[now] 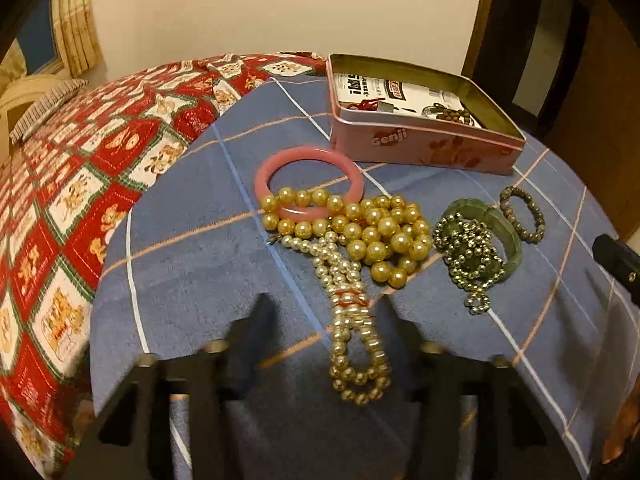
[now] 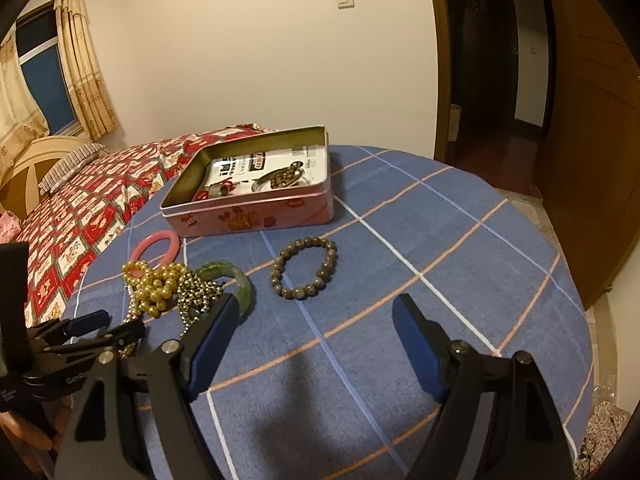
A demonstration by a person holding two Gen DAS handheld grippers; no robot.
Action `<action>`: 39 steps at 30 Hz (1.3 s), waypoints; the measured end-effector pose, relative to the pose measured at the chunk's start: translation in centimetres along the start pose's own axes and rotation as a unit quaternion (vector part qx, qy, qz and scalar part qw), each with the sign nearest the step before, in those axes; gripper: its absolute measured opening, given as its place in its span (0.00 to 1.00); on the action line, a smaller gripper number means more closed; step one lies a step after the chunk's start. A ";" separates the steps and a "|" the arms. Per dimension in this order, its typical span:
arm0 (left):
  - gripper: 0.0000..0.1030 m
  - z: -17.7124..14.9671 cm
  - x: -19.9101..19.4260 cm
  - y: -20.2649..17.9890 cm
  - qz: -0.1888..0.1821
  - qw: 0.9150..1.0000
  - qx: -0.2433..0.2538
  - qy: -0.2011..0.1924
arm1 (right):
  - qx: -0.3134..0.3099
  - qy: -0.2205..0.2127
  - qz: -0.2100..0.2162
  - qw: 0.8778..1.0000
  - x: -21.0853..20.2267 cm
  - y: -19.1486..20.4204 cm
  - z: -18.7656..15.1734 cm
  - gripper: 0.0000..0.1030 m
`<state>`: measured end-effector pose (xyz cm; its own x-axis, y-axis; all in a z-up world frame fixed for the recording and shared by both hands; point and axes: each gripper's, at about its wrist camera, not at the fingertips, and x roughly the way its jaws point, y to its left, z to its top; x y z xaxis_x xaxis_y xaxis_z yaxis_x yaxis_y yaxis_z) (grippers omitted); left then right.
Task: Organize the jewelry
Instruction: 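Grasp the pearl necklace with the left tool while the right tool grasps the metallic bead chain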
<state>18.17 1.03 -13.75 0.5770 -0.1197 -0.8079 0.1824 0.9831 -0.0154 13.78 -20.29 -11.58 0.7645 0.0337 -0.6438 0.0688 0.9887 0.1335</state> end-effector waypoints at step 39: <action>0.12 1.3 -9.2 5.0 -0.105 0.980 -0.036 -0.167 | -0.088 0.099 0.111 0.985 8.0 8.7 0.6 0.25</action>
<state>14.77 6.83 -5.64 0.7628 -0.3475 -0.5454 0.2752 0.9376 -0.2124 20.84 -11.53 -15.16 0.6069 0.2632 -0.7499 -0.2118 0.9630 0.1666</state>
